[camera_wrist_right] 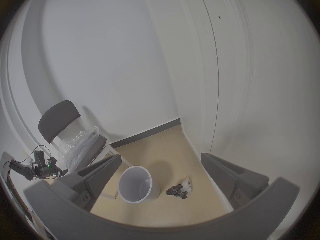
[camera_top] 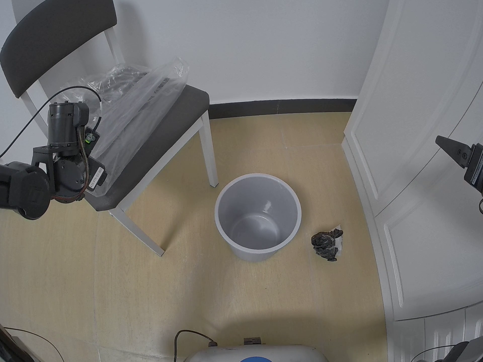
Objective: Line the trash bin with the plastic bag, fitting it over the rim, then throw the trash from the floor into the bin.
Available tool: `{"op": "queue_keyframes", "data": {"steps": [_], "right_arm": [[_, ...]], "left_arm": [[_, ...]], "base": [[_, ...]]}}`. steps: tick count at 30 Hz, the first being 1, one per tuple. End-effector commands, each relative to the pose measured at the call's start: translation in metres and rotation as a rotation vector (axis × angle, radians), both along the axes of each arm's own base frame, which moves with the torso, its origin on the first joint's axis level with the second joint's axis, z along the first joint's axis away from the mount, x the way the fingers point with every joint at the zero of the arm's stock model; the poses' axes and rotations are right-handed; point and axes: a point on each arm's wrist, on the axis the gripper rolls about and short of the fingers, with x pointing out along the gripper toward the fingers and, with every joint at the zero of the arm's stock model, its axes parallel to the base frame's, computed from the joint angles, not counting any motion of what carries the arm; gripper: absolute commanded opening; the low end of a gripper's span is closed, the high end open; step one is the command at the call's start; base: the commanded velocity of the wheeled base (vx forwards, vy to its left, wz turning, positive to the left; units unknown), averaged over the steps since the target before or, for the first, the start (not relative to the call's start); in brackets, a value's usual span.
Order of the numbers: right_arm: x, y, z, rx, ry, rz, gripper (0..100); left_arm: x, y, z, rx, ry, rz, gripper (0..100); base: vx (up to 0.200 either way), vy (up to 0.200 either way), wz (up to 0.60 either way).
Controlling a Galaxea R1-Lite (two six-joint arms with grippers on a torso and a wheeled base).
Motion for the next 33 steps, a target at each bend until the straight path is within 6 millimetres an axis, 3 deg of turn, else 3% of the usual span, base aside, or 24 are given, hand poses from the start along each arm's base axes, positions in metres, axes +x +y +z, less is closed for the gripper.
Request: {"op": "queue_keyframes", "data": {"steps": [1, 25, 26, 33], "right_arm": [[0.0011, 0.0005, -0.0017, -0.003, 0.008, 0.0, 100], [-0.0001, 0.0004, -0.0011, 0.0, 0.004, 0.017, 100], [-0.0001, 0.0004, -0.0011, 0.0, 0.004, 0.017, 100], [-0.0008, 0.0001, -0.0011, 0.001, 0.002, 0.017, 100]], "left_arm": [[-0.0042, -0.0002, 0.0034, 0.003, -0.008, -0.005, 100], [-0.0038, 0.0024, -0.0003, 0.07, -0.001, 0.025, 100], [-0.0042, 0.0024, 0.0002, 0.07, -0.003, 0.025, 0], [-0.0079, 0.0019, 0.004, 0.067, -0.015, 0.022, 0]], "base": [[0.0, 0.0, 0.0], [0.0, 0.0, 0.0], [0.0, 0.0, 0.0], [0.0, 0.0, 0.0]]}}
